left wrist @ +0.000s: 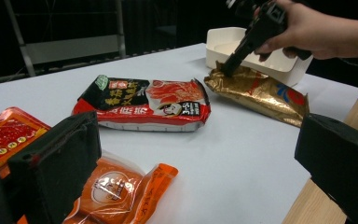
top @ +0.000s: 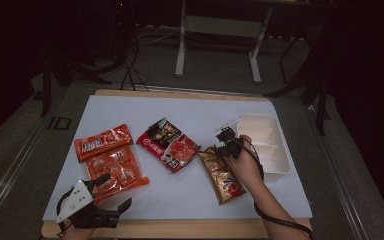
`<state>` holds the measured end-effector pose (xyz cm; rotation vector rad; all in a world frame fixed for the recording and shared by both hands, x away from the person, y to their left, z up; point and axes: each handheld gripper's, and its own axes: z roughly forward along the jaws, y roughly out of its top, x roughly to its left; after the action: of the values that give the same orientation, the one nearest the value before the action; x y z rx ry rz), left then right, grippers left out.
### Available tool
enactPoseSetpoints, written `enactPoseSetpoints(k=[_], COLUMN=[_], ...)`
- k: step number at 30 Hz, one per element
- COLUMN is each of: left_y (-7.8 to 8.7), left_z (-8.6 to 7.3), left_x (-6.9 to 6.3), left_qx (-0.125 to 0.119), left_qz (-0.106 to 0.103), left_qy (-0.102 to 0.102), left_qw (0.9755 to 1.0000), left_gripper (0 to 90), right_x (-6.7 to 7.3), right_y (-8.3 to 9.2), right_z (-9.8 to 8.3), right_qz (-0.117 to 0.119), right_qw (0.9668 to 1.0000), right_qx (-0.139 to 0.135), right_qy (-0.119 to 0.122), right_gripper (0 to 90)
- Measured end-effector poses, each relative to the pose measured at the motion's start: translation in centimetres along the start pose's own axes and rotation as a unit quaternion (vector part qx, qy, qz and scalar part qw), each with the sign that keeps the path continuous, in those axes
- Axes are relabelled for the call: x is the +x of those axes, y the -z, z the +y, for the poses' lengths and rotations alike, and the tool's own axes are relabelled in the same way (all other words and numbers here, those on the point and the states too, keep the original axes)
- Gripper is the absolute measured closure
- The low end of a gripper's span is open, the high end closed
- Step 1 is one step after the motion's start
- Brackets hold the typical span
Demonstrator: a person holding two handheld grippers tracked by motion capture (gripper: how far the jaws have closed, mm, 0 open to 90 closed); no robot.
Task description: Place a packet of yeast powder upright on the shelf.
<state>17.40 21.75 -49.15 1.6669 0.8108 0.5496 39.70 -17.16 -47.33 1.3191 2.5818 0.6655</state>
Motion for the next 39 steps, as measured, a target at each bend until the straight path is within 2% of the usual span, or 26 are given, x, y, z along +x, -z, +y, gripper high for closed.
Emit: enactPoseSetpoints(k=[4, 9, 17, 19, 21, 27, 29, 31, 34, 39], left_y=[-0.1, -0.2, -0.2, -0.2, -0.2, -0.2, -0.2, -0.1, -0.1, -0.1], left_z=[0.0, 0.0, 0.0, 0.0, 0.0, 0.0, -0.1, 0.0, -0.1, -0.1], left_x=[0.0, -0.1, -0.1, -0.1, -0.1, 0.0, -0.1, -0.1, -0.1, -0.1], left_qx=[0.001, 0.003, 0.003, 0.004, 0.004, 0.004, 0.003, 0.003, 0.003, 0.003], left_qz=[0.000, -0.001, -0.001, -0.001, -0.001, -0.001, -0.001, -0.001, -0.001, -0.001], left_qy=[0.000, 0.000, -0.001, -0.001, -0.001, -0.001, -0.001, -0.001, 0.000, -0.001], left_qw=[1.0000, 1.0000, 1.0000, 1.0000, 1.0000, 1.0000, 1.0000, 1.0000, 1.0000, 1.0000], left_gripper=[1.0, 1.0, 1.0, 1.0, 1.0, 1.0, 1.0, 1.0, 1.0, 1.0], right_x=[0.3, 0.9, 1.6, 1.7, 1.7, 1.9, 1.9, 1.9, 1.7, 0.8], right_y=[2.0, 4.1, 6.4, 7.1, 7.6, 9.2, 9.8, 10.2, 11.0, 12.1], right_z=[-0.3, -0.7, -0.9, -0.9, -0.7, -0.1, 0.3, 0.6, 1.2, 2.0], right_qz=[0.014, 0.032, 0.054, 0.065, 0.068, 0.083, 0.092, 0.092, 0.098, 0.104], right_qw=[0.9993, 0.9965, 0.9919, 0.9895, 0.9881, 0.9811, 0.9774, 0.9760, 0.9706, 0.9637], right_qx=[-0.034, -0.076, -0.112, -0.127, -0.136, -0.173, -0.189, -0.196, -0.218, -0.245], right_qy=[0.007, 0.016, 0.024, 0.023, 0.025, 0.026, 0.024, 0.029, 0.029, 0.020], right_gripper=[90.0, 90.0, 90.0, 90.0, 90.0, 90.0, 90.0, 90.0, 90.0, 90.0])
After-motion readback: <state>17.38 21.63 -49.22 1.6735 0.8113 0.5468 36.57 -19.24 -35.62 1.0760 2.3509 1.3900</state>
